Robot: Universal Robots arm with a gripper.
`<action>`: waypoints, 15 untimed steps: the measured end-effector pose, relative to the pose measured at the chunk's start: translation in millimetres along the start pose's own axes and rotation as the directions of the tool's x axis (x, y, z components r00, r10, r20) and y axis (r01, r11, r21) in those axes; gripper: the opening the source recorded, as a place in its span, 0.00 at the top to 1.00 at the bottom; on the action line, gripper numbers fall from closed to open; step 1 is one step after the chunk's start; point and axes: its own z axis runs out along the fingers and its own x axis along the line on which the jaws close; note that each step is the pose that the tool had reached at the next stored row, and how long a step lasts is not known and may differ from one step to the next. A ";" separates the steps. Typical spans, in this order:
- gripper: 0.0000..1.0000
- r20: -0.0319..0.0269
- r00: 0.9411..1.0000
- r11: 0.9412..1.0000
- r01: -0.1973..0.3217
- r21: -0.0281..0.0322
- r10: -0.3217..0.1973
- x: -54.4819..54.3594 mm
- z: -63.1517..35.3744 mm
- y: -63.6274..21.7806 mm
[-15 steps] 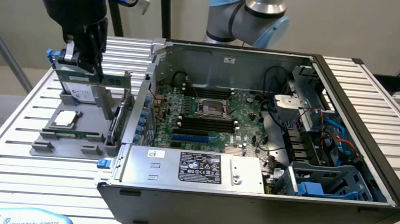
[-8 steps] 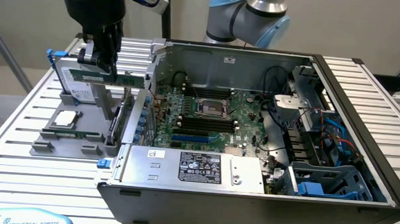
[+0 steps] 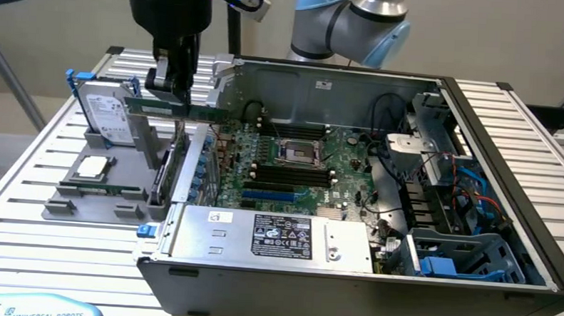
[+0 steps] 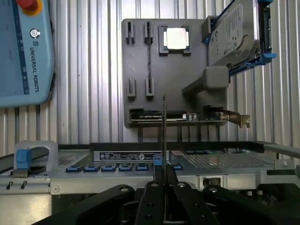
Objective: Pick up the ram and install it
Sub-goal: 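Pick up the ram and move it above insertion slot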
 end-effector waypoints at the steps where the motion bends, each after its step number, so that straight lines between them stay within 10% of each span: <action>1: 0.86 0.000 1.000 1.000 0.000 -0.002 0.000 -0.5 -0.3 -3.9; 15: 0.86 -0.001 1.000 1.000 -0.001 -0.024 0.001 -8.0 -5.3 -63.1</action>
